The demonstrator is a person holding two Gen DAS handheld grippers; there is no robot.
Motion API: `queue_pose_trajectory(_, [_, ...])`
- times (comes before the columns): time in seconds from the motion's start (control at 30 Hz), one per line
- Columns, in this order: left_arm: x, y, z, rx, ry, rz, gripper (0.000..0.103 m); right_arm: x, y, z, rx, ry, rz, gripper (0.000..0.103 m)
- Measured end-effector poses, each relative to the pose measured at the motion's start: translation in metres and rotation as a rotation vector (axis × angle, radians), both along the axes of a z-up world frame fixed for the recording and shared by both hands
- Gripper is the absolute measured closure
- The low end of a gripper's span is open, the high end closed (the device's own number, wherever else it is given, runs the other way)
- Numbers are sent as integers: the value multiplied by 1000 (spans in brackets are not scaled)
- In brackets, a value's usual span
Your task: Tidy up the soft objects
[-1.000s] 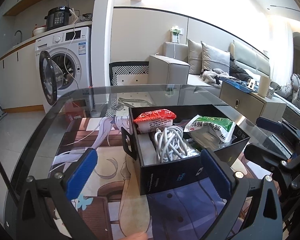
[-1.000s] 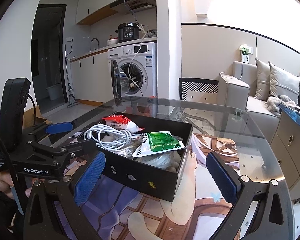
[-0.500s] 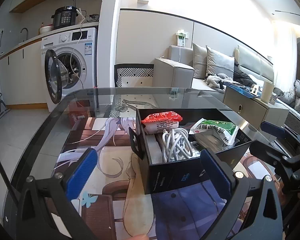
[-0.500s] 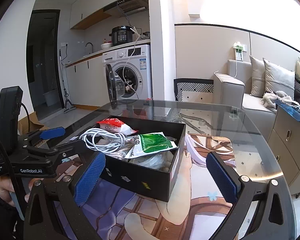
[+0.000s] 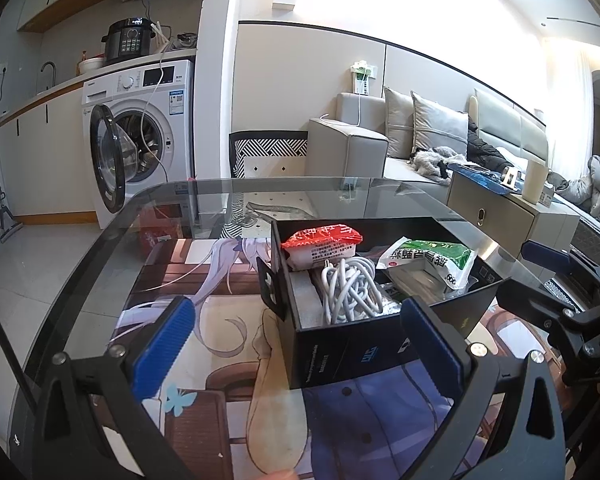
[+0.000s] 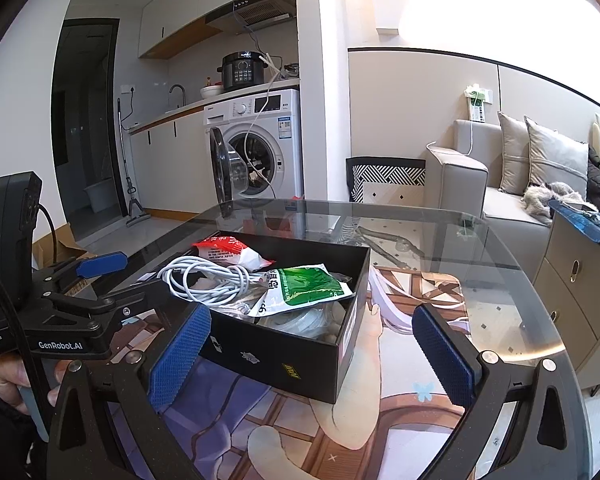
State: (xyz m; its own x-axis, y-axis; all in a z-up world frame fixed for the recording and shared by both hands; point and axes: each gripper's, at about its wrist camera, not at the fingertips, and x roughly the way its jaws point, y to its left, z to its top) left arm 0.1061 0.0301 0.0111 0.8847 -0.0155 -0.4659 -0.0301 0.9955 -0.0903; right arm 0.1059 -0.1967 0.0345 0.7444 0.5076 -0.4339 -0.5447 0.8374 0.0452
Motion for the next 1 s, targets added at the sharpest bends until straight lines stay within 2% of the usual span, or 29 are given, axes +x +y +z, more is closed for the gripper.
queue_pose_trajectory(1.0, [-1, -1, 1, 1, 1, 0, 0, -1, -1, 0, -2, -2, -4, 0])
